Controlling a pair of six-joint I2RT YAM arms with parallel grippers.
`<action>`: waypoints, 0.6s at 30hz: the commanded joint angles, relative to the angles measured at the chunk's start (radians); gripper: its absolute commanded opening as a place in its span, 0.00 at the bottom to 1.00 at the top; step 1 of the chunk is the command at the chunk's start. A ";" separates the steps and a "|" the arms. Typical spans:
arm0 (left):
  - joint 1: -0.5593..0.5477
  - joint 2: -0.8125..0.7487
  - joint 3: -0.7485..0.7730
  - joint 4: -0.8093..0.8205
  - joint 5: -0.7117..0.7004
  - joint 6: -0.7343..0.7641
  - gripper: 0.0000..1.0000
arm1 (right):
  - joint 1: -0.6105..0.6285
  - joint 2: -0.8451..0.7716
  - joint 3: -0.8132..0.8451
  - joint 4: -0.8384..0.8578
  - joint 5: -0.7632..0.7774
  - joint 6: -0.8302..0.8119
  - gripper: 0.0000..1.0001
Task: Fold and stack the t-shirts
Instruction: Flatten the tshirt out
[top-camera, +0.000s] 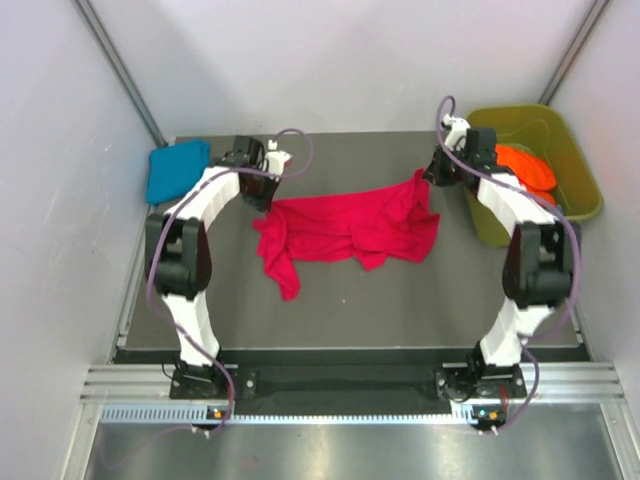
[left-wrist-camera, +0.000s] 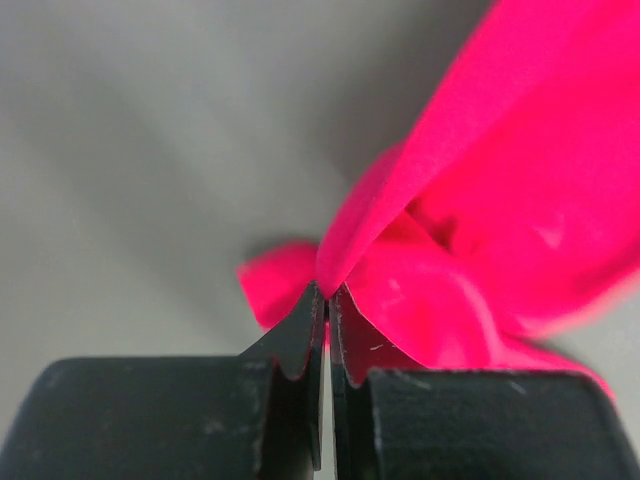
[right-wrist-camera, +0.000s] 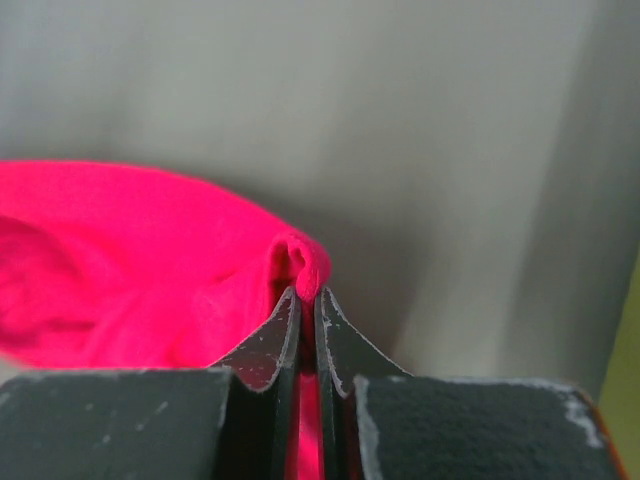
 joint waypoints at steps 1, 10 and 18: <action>0.001 0.122 0.182 0.052 -0.065 0.006 0.00 | 0.005 0.105 0.167 0.097 0.029 -0.030 0.00; 0.000 0.222 0.318 0.172 -0.250 -0.075 0.03 | 0.012 0.238 0.317 0.111 0.127 -0.030 0.23; 0.000 0.099 0.192 0.167 -0.292 -0.165 0.60 | -0.001 -0.021 0.077 -0.062 0.018 0.020 0.45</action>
